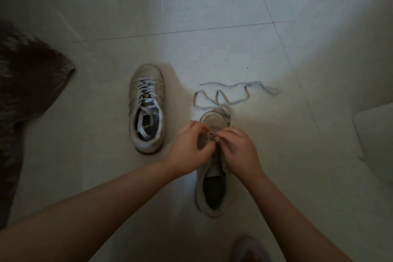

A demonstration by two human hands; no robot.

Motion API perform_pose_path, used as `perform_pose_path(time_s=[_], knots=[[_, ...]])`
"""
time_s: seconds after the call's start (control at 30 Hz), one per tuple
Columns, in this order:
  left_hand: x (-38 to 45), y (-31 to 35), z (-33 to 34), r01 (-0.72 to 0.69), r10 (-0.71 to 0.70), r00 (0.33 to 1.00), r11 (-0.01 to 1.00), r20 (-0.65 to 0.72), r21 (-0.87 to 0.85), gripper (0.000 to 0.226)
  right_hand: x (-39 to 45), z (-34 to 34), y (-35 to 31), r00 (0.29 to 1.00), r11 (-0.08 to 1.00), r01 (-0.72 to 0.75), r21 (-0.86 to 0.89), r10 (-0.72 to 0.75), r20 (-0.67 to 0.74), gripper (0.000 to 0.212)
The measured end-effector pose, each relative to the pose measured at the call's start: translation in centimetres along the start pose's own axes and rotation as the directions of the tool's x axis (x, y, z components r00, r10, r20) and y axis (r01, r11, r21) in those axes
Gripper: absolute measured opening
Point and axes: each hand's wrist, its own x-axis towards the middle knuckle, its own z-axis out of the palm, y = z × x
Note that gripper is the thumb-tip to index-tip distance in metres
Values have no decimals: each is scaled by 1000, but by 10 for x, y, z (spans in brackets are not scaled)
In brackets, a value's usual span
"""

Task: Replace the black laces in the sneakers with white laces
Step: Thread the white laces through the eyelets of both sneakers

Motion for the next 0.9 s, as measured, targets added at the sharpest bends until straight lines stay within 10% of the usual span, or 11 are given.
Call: perform_pose_path(time_s=[0.17, 0.47, 0.7, 0.9], knots=[[-10, -26, 20, -167, 69, 962, 915, 264, 367, 115, 4, -14, -14, 878, 755, -454, 473, 469, 95, 8], [-9, -25, 27, -145, 46, 976, 867, 213, 476, 109, 0, -48, -24, 623, 292, -782, 551, 338, 705, 11], [-7, -16, 19, -98, 86, 991, 990, 105, 107, 70, 35, -43, -10, 733, 627, -677, 387, 520, 440, 34], [-9, -3, 33, 12, -12, 998, 1000, -54, -6, 12, 144, 3, 21, 935, 943, -332, 13, 327, 136, 21]])
